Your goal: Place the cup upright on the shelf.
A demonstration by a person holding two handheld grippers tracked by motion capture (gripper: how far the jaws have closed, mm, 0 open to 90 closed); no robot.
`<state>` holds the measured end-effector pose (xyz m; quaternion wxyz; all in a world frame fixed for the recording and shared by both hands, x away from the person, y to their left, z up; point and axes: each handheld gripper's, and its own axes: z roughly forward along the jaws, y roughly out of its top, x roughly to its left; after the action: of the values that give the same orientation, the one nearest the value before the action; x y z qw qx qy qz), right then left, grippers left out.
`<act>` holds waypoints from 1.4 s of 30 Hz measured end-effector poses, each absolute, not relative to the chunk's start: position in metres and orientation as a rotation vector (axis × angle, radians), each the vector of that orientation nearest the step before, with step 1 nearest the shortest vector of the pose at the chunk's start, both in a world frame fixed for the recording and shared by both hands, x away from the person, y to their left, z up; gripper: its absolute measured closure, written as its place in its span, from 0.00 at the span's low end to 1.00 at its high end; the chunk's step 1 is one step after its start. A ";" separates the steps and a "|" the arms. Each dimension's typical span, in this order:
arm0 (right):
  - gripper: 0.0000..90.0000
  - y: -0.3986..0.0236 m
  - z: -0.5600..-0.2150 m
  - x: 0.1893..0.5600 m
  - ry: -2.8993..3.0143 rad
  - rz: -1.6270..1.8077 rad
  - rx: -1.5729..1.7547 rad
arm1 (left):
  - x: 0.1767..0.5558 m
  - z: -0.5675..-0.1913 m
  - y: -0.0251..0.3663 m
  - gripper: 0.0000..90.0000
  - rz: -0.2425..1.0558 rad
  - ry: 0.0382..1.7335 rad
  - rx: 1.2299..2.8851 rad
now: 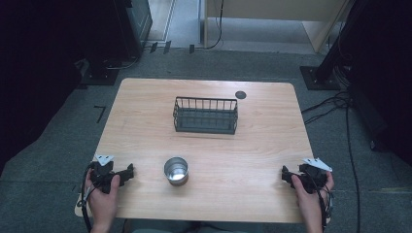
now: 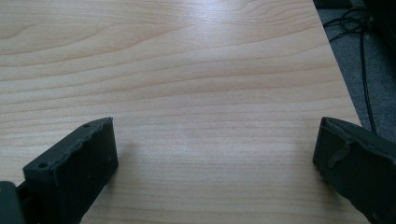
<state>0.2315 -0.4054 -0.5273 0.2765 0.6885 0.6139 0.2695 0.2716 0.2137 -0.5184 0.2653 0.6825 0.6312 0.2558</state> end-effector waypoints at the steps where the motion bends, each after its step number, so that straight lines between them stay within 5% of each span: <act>1: 0.00 -0.405 -0.527 0.231 1.649 0.724 1.850 | 0.272 -0.518 0.214 0.00 0.691 1.705 1.843; 16: 0.07 -0.394 -0.512 0.234 1.682 0.860 1.833 | 0.272 -0.518 0.214 0.00 0.691 1.705 1.843; 42: 0.04 -0.275 -0.456 0.252 1.898 1.054 1.563 | 0.272 -0.518 0.214 0.00 0.691 1.705 1.844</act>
<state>0.2518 -0.2745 -0.4555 0.2313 0.5684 0.6904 0.3832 0.2716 0.2138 -0.5184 0.2653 0.6825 0.6311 0.2558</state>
